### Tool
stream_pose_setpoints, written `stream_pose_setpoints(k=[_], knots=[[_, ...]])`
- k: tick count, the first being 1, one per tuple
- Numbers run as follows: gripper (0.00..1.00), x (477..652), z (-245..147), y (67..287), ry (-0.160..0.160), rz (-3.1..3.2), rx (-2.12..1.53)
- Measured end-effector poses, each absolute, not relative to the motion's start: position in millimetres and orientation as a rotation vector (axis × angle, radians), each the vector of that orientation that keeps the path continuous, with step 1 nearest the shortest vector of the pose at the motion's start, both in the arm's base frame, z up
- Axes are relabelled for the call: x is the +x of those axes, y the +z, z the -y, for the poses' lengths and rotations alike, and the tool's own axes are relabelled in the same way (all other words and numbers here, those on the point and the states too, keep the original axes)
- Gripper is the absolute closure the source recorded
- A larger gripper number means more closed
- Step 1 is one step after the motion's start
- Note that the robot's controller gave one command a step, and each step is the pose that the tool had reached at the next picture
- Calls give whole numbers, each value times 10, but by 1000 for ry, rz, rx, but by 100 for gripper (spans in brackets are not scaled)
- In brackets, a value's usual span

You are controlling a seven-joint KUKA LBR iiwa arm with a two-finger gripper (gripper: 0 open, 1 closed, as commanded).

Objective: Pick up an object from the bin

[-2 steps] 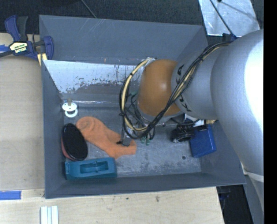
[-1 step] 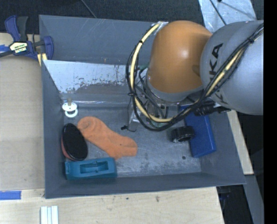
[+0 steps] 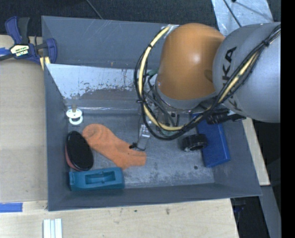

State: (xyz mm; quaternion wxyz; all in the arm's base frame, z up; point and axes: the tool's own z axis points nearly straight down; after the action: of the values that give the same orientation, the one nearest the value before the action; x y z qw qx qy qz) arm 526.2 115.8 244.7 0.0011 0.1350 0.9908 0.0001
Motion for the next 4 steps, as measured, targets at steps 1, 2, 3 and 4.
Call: stream_pose_setpoints(k=[1, 2, 3, 4], knots=[[0, 5262, -1158, 2447, 0, -3111, 423], [0, 5100, -941, 1923, 4, -3101, 451], [0, 5235, -992, 1627, -2, -3112, 418], [0, 5235, -1009, 1171, 3, -3121, 263]])
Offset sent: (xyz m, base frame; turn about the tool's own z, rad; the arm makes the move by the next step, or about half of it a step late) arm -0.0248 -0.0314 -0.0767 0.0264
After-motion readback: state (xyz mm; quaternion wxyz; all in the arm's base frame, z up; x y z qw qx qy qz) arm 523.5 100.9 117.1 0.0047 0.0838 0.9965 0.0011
